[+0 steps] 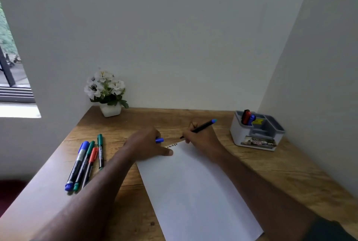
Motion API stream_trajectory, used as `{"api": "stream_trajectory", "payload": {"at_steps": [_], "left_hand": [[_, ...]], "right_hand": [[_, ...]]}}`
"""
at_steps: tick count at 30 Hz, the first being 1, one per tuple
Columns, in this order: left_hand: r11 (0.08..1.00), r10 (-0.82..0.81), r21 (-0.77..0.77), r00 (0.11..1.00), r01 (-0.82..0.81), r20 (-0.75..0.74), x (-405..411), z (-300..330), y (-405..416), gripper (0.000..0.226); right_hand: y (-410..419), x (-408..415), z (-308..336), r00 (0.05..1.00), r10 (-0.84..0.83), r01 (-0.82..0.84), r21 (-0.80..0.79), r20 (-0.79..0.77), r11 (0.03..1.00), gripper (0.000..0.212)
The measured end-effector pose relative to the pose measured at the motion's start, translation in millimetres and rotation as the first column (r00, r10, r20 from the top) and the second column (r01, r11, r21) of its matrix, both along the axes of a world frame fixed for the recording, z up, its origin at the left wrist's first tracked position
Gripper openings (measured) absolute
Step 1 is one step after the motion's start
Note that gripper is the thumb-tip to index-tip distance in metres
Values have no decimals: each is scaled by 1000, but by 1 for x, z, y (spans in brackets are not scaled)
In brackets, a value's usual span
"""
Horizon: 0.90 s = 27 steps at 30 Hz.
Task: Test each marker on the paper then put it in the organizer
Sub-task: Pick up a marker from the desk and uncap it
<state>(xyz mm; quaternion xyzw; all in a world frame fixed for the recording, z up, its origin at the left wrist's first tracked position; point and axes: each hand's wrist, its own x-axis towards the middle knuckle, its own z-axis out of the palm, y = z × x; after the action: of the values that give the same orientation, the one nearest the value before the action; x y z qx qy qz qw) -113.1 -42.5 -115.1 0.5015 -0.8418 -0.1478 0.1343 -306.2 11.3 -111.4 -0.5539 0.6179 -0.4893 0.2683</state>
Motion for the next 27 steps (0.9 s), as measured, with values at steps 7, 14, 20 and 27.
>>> {"api": "stream_trajectory", "payload": {"at_steps": [7, 14, 20, 27], "left_hand": [[999, 36, 31, 999, -35, -34, 9, -3, -13, 42], [996, 66, 66, 997, -63, -41, 8, -2, -14, 44], [997, 65, 48, 998, -64, -18, 8, -2, -13, 43], [998, 61, 29, 998, -61, -1, 8, -2, -12, 43]], "right_hand": [[-12, -7, -25, 999, 35, -35, -38, 1, 999, 32], [-14, -4, -28, 998, 52, -54, -66, -24, 996, 27], [-14, -4, -29, 996, 55, -61, -79, -75, 995, 25], [-19, -4, -31, 997, 31, -35, -60, -70, 998, 27]]}}
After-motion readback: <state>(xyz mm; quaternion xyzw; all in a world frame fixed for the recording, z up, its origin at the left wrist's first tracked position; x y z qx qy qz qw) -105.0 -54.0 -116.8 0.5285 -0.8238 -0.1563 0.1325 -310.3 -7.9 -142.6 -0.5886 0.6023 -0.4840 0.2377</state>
